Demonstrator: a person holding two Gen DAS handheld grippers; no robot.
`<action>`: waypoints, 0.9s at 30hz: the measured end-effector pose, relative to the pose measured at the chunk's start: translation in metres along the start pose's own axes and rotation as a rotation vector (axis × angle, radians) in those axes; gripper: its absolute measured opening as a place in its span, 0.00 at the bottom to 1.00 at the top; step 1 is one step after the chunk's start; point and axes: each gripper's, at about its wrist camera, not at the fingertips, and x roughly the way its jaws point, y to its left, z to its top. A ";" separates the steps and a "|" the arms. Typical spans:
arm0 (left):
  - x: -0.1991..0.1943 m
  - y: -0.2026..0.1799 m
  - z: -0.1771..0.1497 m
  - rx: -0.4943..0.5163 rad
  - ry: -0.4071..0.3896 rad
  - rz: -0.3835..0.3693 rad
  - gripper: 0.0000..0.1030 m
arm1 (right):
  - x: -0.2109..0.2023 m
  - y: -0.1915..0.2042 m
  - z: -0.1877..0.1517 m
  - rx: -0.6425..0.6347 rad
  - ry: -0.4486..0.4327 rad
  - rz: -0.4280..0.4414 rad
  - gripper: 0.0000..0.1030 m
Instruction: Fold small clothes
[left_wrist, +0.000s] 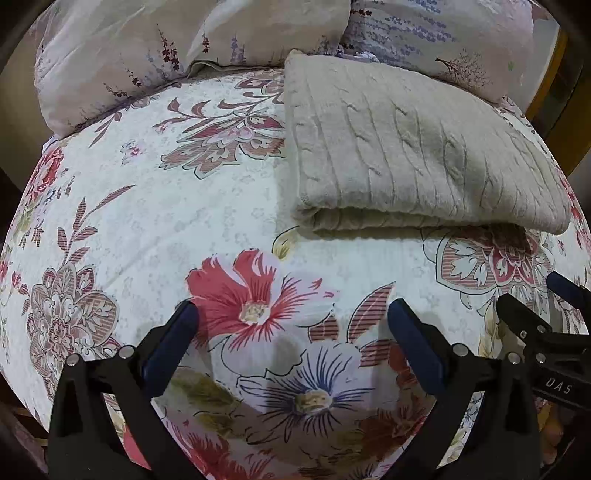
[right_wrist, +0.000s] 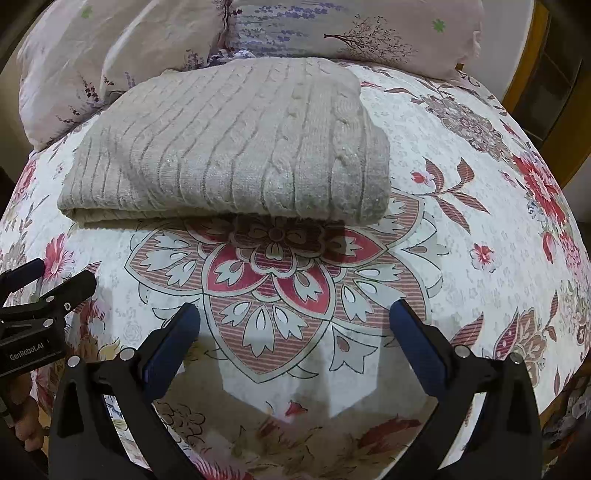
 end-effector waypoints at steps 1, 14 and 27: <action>0.000 -0.001 -0.001 -0.003 -0.001 0.002 0.98 | 0.000 -0.001 0.000 -0.002 -0.001 0.001 0.99; 0.000 0.000 0.000 -0.001 -0.002 0.001 0.98 | -0.001 0.000 0.000 0.001 -0.002 0.000 0.99; 0.000 0.000 0.001 -0.004 0.004 0.000 0.98 | -0.001 0.000 0.000 0.003 -0.002 -0.001 0.99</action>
